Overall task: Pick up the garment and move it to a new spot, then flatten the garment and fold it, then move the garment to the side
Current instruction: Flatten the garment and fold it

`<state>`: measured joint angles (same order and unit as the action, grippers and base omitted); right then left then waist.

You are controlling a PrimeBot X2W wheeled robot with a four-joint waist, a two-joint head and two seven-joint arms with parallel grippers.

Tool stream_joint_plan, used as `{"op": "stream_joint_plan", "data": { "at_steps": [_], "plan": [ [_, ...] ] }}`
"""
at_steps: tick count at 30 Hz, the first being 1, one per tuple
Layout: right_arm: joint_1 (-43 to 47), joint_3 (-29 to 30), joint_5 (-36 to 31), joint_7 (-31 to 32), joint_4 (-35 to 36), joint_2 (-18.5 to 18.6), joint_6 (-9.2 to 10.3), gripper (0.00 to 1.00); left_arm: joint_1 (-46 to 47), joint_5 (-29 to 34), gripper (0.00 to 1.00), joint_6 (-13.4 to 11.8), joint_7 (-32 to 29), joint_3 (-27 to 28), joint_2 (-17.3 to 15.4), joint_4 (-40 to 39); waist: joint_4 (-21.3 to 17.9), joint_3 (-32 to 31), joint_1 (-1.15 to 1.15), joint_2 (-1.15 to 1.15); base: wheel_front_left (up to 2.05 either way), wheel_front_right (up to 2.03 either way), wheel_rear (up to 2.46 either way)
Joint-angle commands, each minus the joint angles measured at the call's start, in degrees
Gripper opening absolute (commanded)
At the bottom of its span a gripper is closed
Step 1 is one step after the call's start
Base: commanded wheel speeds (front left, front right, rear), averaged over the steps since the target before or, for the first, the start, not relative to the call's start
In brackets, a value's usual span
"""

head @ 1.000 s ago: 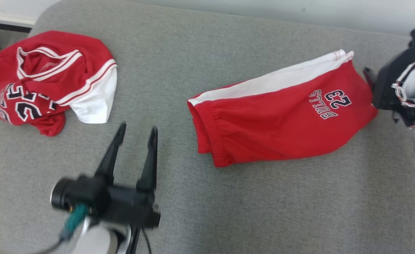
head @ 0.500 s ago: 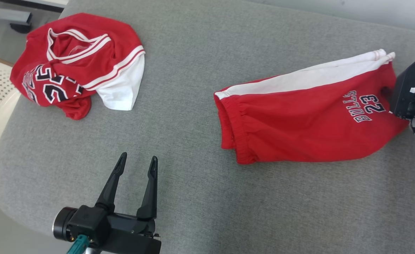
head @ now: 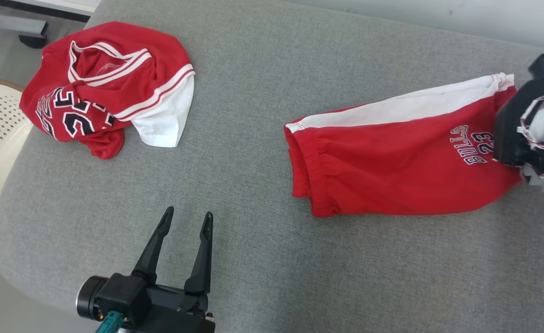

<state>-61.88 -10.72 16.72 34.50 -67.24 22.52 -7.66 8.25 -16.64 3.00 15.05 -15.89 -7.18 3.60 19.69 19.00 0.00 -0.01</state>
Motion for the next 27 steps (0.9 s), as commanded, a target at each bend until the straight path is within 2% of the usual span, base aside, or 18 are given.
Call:
{"op": "stream_joint_plan", "data": {
  "at_steps": [1,12,19,21,27],
  "plan": [
    [3.2,0.7,-1.5,-0.8,-1.6,2.3,0.29,0.0,-0.6,0.5,1.0,0.1,0.2,0.2,0.3,0.2,-0.5,-0.6,0.0,0.01,0.0,0.0,0.0],
    [5.8,6.9,-5.6,-8.5,-0.4,4.5,0.26,0.0,-1.5,1.0,1.0,0.4,0.2,0.7,0.1,1.6,-3.5,-5.3,0.0,0.01,0.0,0.0,0.0],
    [8.1,10.9,-9.6,-10.0,0.8,5.4,0.22,0.0,-2.3,0.8,1.0,0.0,0.2,0.9,-0.1,2.3,-5.2,-7.6,0.0,0.01,0.0,0.0,0.0],
    [8.8,11.7,-10.9,-10.7,2.0,4.6,0.22,0.0,-2.7,0.5,1.0,-0.1,0.2,1.0,-0.3,2.5,-5.7,-8.3,0.0,0.01,0.0,0.0,0.0],
    [10.5,10.6,-13.8,-9.1,8.1,-1.9,0.22,0.0,-3.2,0.0,1.0,-0.1,0.2,0.9,-0.6,3.1,-6.6,-10.2,0.0,0.01,0.0,0.0,0.0]
  ]
}}
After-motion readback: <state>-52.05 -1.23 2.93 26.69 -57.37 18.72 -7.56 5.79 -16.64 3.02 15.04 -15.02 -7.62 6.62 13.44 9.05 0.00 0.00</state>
